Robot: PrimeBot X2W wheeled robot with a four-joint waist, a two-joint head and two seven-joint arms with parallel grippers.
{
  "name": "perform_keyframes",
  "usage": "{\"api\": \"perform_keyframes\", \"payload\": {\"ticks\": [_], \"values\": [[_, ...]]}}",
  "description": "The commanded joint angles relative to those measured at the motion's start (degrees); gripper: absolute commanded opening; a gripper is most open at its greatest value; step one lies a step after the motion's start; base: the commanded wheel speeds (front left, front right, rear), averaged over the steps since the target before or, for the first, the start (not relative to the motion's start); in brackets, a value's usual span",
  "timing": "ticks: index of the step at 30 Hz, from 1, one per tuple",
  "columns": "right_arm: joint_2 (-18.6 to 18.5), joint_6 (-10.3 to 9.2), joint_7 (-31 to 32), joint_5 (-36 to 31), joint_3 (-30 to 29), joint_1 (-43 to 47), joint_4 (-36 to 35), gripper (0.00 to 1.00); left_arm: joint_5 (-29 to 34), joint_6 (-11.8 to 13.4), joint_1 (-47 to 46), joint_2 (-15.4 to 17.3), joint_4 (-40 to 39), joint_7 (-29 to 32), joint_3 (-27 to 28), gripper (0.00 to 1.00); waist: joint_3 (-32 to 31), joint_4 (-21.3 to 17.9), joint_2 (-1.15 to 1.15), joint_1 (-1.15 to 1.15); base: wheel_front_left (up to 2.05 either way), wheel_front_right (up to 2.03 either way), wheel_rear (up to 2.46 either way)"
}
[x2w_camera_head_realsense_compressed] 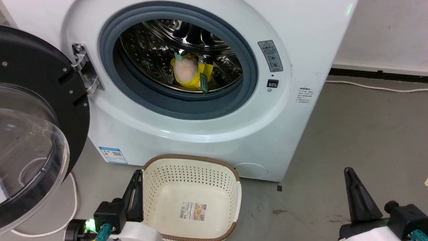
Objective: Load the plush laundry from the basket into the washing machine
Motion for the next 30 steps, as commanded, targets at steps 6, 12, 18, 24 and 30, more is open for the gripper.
{"api": "perform_keyframes", "payload": {"ticks": [6, 12, 18, 24, 30], "values": [[0.0, -0.01, 0.9, -0.8, 0.1, -0.8, 0.3, 0.00, 1.0, -0.6, 0.0, -0.7, -0.6, 0.9, 0.9, 0.00, -0.2, -0.1, 0.00, 0.00, 0.00, 0.00, 0.00], [0.0, -0.01, 1.6, -1.1, 0.2, -1.0, 0.4, 0.00, 1.5, -1.0, 0.0, -1.0, -0.9, 1.6, 1.5, 0.00, -0.4, -0.1, 0.00, 0.00, 0.00, 0.00, 0.00], [0.0, -0.01, 2.4, -1.4, 0.3, -1.3, 0.5, 0.00, 2.0, -1.4, 0.0, -1.3, -1.2, 2.3, 2.1, 0.00, -0.5, -0.2, 0.00, 0.00, 0.00, 0.00, 0.00], [0.0, -0.02, 3.1, -1.8, 0.4, -1.5, 0.6, 0.00, 2.5, -1.8, 0.0, -1.7, -1.5, 3.1, 2.7, 0.00, -0.7, -0.3, 0.00, 0.00, 0.00, 0.00, 0.00], [0.0, -0.02, 3.7, -2.0, 0.5, -1.7, 0.7, 0.00, 2.9, -2.2, 0.0, -1.9, -1.7, 3.6, 3.2, 0.00, -0.9, -0.3, 0.00, 0.00, 0.00, 0.00, 0.00]]}}
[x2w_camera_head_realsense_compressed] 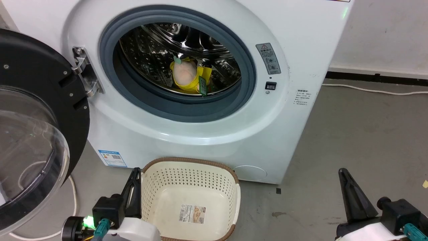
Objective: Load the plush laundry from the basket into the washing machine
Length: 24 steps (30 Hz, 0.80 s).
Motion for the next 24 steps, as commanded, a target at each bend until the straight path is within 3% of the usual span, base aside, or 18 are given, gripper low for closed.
{"api": "perform_keyframes", "payload": {"ticks": [1, 24], "values": [[0.0, -0.02, 0.3, -0.3, 0.1, -1.0, 0.2, 0.00, 0.5, -0.2, 0.0, -0.4, -0.4, 0.4, 0.4, 0.00, 0.0, 0.0, 0.00, -0.01, 0.00, 0.00, 0.00], [0.0, -0.03, 3.0, -1.5, 0.4, -2.0, 0.6, 0.00, 2.4, -1.8, 0.1, -1.6, -1.5, 3.1, 2.7, 0.00, -0.7, -0.3, 0.00, -0.01, 0.00, 0.00, 0.00]]}}
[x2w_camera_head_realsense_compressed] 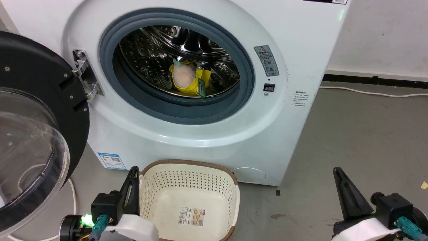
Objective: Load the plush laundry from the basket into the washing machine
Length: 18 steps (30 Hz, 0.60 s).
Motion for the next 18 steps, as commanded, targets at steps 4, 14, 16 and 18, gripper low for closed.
{"api": "perform_keyframes", "payload": {"ticks": [4, 14, 16, 18], "values": [[0.0, -0.03, 0.6, -0.7, 0.2, -0.9, 0.2, 0.00, 0.8, -0.6, 0.1, -0.5, -0.6, 0.7, 0.8, 0.00, -0.1, 0.0, 0.00, 0.00, 0.00, 0.00, 0.00], [0.0, -0.04, 1.8, -1.2, 0.3, -1.3, 0.4, 0.00, 1.6, -1.3, 0.1, -1.0, -1.0, 1.8, 1.8, 0.00, -0.4, -0.2, 0.00, 0.00, 0.00, 0.00, 0.00], [0.0, -0.04, 2.0, -1.3, 0.3, -1.4, 0.4, 0.00, 1.8, -1.4, 0.1, -1.1, -1.1, 2.1, 1.9, 0.00, -0.5, -0.2, 0.00, 0.00, 0.00, 0.00, 0.00], [0.0, -0.04, 2.3, -1.5, 0.4, -1.5, 0.4, 0.00, 1.9, -1.5, 0.1, -1.2, -1.2, 2.3, 2.1, 0.00, -0.5, -0.2, 0.00, 0.00, 0.00, 0.00, 0.00]]}}
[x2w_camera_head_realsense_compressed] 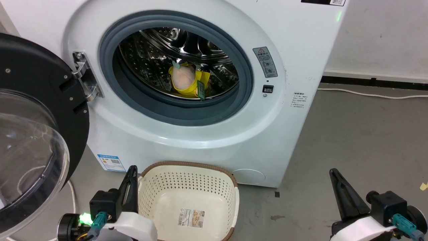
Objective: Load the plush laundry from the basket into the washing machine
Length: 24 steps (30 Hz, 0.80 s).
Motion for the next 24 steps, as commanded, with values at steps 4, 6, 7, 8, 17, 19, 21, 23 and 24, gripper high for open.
{"api": "perform_keyframes", "payload": {"ticks": [4, 6, 7, 8, 17, 19, 21, 23, 24], "values": [[0.0, -0.04, 0.7, -0.7, 0.2, -1.3, 0.2, 0.00, 0.7, -0.6, 0.1, -0.4, -0.5, 0.6, 0.8, 0.00, -0.1, -0.1, 0.00, 0.00, 0.00, 0.00, 0.00], [0.0, -0.04, 0.9, -0.8, 0.2, -1.4, 0.2, 0.00, 0.9, -0.7, 0.1, -0.5, -0.6, 0.9, 1.0, 0.00, -0.2, -0.1, 0.00, 0.00, 0.00, 0.00, 0.00], [0.0, -0.04, 1.0, -0.8, 0.2, -1.4, 0.2, 0.00, 1.0, -0.8, 0.1, -0.5, -0.6, 1.0, 1.1, 0.00, -0.2, -0.1, 0.00, 0.00, 0.00, 0.00, 0.00], [0.0, -0.04, 1.1, -0.9, 0.2, -1.5, 0.3, 0.00, 1.1, -0.8, 0.1, -0.6, -0.7, 1.1, 1.2, 0.00, -0.2, -0.1, 0.00, 0.00, 0.00, 0.00, 0.00], [0.0, -0.04, 2.2, -1.4, 0.4, -1.8, 0.4, 0.00, 1.8, -1.4, 0.1, -1.1, -1.1, 2.2, 2.1, 0.00, -0.5, -0.2, 0.00, 0.00, 0.00, 0.00, 0.00], [0.0, -0.05, 2.4, -1.5, 0.4, -1.9, 0.4, 0.00, 2.0, -1.6, 0.1, -1.2, -1.2, 2.4, 2.3, 0.00, -0.6, -0.2, 0.00, 0.00, 0.00, 0.00, 0.00], [0.0, -0.05, 2.7, -1.6, 0.4, -2.0, 0.5, 0.00, 2.2, -1.7, 0.1, -1.3, -1.3, 2.6, 2.4, 0.00, -0.6, -0.2, 0.00, 0.00, 0.00, 0.00, 0.00], [0.0, -0.05, 2.9, -1.7, 0.5, -2.1, 0.5, 0.00, 2.3, -1.8, 0.1, -1.4, -1.4, 2.9, 2.6, 0.00, -0.7, -0.3, 0.00, 0.00, 0.00, 0.00, 0.00], [0.0, -0.05, 3.0, -1.7, 0.5, -2.1, 0.5, 0.00, 2.4, -1.9, 0.1, -1.4, -1.4, 3.0, 2.7, 0.00, -0.7, -0.3, 0.00, 0.00, 0.00, 0.00, 0.00]]}}
